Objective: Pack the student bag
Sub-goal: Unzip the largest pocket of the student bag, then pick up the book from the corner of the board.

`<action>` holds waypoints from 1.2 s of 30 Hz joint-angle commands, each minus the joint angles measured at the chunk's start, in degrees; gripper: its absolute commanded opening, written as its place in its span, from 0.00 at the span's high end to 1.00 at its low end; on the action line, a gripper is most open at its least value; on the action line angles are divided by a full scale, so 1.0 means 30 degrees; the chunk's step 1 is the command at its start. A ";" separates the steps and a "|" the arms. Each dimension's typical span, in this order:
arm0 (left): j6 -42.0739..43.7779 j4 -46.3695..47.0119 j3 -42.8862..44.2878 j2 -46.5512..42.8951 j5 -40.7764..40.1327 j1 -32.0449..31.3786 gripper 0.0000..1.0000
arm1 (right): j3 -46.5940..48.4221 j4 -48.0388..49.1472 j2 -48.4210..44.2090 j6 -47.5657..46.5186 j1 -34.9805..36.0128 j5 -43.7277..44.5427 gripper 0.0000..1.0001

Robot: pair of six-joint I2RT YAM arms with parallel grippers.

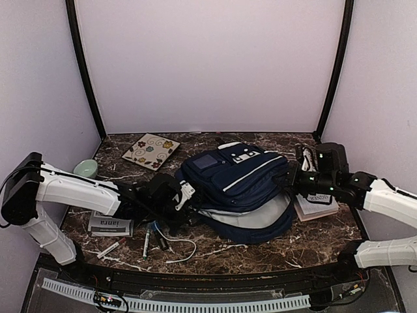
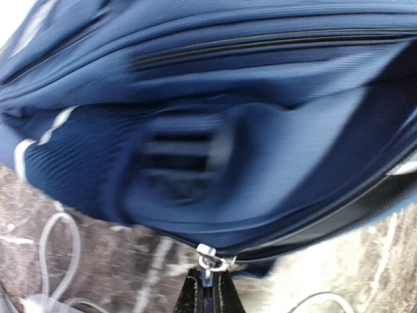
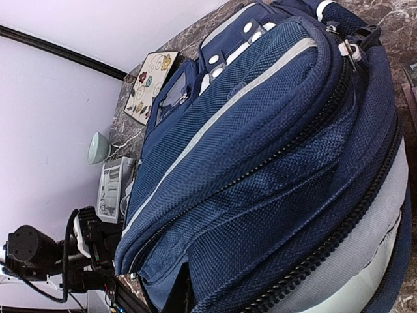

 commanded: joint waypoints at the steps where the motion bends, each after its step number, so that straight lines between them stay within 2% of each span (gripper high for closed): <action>1: 0.0624 -0.1500 -0.0861 -0.0708 -0.1264 0.1823 1.00 | 0.0245 0.1896 -0.1945 -0.1276 -0.1720 0.1074 1.00; 9: 0.0561 -0.1009 -0.0121 0.0436 -0.0449 0.3852 1.00 | 0.0535 0.1775 -0.1379 -0.1798 -0.2008 -0.0924 1.00; 12: 0.0240 -0.0279 -0.0436 0.0238 0.0811 0.5179 1.00 | 0.0983 0.1970 -0.1031 -0.1971 -0.2006 -0.1608 1.00; 14: 0.0233 0.0214 -0.0732 -0.0127 0.1227 0.5305 1.00 | 0.1246 0.2237 -0.0567 -0.2072 -0.2008 -0.2262 1.00; 16: 0.0913 0.0763 -0.0992 -0.0505 0.3142 0.5305 1.00 | 0.1308 0.2772 0.0241 -0.2051 -0.1965 -0.3597 1.00; 17: 0.1477 0.1176 -0.1197 -0.0835 0.4537 0.5289 0.97 | 0.1373 0.3044 0.0645 -0.1943 -0.1867 -0.4046 1.00; 19: 0.2274 0.2090 -0.1688 -0.1867 0.6230 0.5168 0.58 | 0.1813 0.3311 0.1284 -0.1952 -0.1351 -0.4262 1.00; 21: 0.2417 0.3390 -0.2431 -0.3464 0.6431 0.5004 0.36 | 0.2486 0.3335 0.1836 -0.2177 -0.0666 -0.4114 1.00; 23: 0.2580 0.5446 -0.3487 -0.5691 0.6571 0.4665 0.06 | 0.3130 0.3496 0.2292 -0.2186 0.0024 -0.3923 1.00; 25: 0.3872 0.6858 -0.4178 -0.7231 0.6024 0.3580 0.01 | 0.3612 0.4054 0.2750 -0.2054 0.0537 -0.3796 1.00; 27: 0.5359 0.6626 -0.4016 -0.7682 0.3562 0.2348 0.01 | 0.3966 0.4311 0.3145 -0.1873 0.0634 -0.3686 1.00; 30: 0.3103 0.2394 -0.1651 -0.6784 -0.1852 0.2584 0.01 | 0.4161 0.3866 0.3438 -0.1827 0.0630 -0.2540 1.00; 31: 0.2180 0.0552 -0.0807 -0.6352 -0.2924 0.2868 0.01 | 0.4132 0.3440 0.3454 -0.1827 0.0636 -0.1936 0.98; 32: 0.1347 -0.0824 -0.0101 -0.5954 -0.3542 0.3153 0.01 | 0.4066 0.2973 0.3427 -0.1827 0.0633 -0.1359 0.92; 34: 0.0168 -0.2729 0.0662 -0.5402 -0.4381 0.3540 0.01 | 0.3915 0.1617 0.3217 -0.1946 0.0639 0.0250 0.69; 36: -0.1731 -0.3942 0.0987 -0.5011 -0.4483 0.4225 0.01 | 0.3663 0.0440 0.2680 -0.1959 0.0603 0.1737 0.53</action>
